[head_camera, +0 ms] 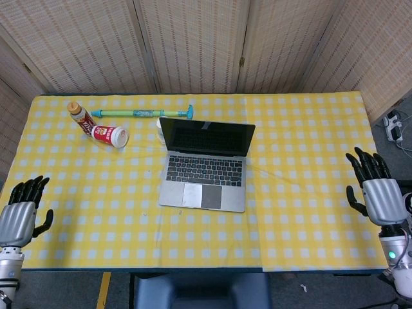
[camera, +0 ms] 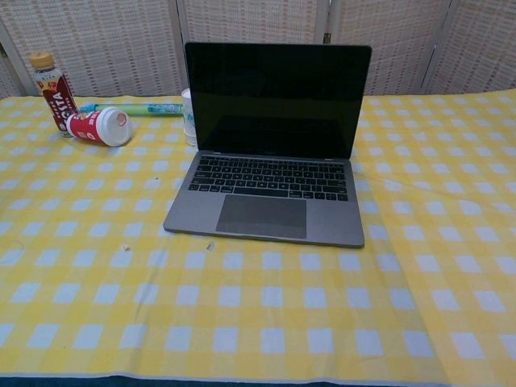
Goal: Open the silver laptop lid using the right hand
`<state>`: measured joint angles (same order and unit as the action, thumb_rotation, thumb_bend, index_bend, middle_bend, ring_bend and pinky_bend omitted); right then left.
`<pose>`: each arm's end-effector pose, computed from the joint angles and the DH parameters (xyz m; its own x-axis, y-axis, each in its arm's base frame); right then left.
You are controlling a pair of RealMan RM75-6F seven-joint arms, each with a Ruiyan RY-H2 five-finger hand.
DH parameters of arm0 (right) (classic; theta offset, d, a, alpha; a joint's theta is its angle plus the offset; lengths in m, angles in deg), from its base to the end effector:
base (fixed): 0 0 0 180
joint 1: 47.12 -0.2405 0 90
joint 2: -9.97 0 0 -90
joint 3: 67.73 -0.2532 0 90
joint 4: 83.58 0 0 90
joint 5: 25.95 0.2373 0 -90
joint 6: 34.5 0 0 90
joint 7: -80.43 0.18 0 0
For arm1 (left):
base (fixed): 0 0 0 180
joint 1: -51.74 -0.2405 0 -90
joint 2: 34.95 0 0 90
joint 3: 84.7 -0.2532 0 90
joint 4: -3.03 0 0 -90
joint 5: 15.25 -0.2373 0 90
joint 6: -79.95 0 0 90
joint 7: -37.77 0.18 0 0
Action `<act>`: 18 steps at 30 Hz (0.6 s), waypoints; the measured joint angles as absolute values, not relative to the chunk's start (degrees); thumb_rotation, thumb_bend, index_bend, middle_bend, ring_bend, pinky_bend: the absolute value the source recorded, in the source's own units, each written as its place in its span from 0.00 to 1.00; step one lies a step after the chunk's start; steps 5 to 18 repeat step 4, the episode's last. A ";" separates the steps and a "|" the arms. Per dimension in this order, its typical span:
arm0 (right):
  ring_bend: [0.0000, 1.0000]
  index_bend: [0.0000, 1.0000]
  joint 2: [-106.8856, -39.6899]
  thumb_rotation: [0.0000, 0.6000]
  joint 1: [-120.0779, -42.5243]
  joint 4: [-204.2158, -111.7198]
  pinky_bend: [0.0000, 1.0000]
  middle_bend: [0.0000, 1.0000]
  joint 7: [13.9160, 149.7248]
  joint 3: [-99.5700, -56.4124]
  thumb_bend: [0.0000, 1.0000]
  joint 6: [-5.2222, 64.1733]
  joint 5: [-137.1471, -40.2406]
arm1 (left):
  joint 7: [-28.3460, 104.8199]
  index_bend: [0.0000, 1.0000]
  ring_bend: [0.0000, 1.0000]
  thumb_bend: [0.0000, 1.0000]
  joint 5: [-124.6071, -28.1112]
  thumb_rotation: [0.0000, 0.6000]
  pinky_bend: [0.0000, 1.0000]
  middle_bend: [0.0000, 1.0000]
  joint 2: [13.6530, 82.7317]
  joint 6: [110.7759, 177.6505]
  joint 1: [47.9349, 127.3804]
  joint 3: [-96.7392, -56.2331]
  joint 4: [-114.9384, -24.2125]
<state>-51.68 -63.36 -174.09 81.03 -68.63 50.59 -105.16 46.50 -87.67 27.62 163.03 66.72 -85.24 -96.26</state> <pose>-0.3041 -0.2762 0.1554 0.4435 0.0600 0.8943 -0.8923 -0.0644 0.4468 -0.3019 0.2545 0.1264 0.4378 0.0574 0.8972 0.8962 0.0512 -0.4406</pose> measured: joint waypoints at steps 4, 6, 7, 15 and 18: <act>0.02 0.00 -53.21 1.00 -60.20 -173.03 0.00 0.00 82.99 -67.92 0.59 53.02 -106.15 | 47.47 0.03 0.05 0.55 -89.30 1.00 0.00 0.09 27.66 165.10 64.89 -85.90 -97.88; 0.02 0.00 -53.21 1.00 -60.20 -173.03 0.00 0.00 82.99 -67.92 0.59 53.02 -106.15 | 47.47 0.03 0.05 0.55 -89.30 1.00 0.00 0.09 27.66 165.10 64.89 -85.90 -97.88; 0.02 0.00 -53.21 1.00 -60.20 -173.03 0.00 0.00 82.99 -67.92 0.59 53.02 -106.15 | 47.47 0.03 0.05 0.55 -89.30 1.00 0.00 0.09 27.66 165.10 64.89 -85.90 -97.88; 0.02 0.00 -53.21 1.00 -60.20 -173.03 0.00 0.00 82.99 -67.92 0.59 53.02 -106.15 | 47.47 0.03 0.05 0.55 -89.30 1.00 0.00 0.09 27.66 165.10 64.89 -85.90 -97.88; 0.02 0.00 -53.21 1.00 -60.20 -173.03 0.00 0.00 82.99 -67.92 0.59 53.02 -106.15 | 47.47 0.03 0.05 0.55 -89.30 1.00 0.00 0.09 27.66 165.10 64.89 -85.90 -97.88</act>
